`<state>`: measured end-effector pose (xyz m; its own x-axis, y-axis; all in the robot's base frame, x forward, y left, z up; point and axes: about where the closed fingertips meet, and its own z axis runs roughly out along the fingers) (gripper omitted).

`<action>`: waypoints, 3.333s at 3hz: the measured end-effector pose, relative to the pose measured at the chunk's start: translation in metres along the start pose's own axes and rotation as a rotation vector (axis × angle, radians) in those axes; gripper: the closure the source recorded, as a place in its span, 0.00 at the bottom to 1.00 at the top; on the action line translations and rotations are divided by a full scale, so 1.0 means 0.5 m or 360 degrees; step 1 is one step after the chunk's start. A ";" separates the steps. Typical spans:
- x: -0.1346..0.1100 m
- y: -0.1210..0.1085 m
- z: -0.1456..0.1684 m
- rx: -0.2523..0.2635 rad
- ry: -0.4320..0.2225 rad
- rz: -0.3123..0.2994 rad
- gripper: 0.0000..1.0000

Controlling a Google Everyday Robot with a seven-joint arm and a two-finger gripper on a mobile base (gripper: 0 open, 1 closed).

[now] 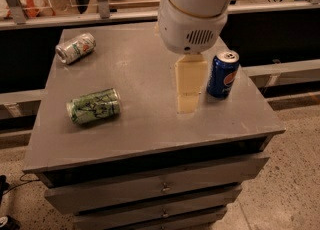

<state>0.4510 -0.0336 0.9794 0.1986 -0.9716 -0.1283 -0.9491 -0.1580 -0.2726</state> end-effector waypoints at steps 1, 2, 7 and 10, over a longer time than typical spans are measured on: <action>-0.023 -0.011 0.013 -0.0033 0.0002 -0.0065 0.00; -0.052 -0.020 0.037 -0.0065 0.0019 -0.0134 0.00; -0.115 -0.027 0.099 -0.0213 -0.0156 -0.0176 0.00; -0.102 -0.055 0.146 -0.0145 -0.0268 -0.0024 0.00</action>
Offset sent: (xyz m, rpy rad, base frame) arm 0.0130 0.0459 -0.0310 -0.0914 0.0726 0.1331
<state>0.4846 0.0331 0.9239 0.2437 -0.9272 -0.2845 -0.9624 -0.1949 -0.1893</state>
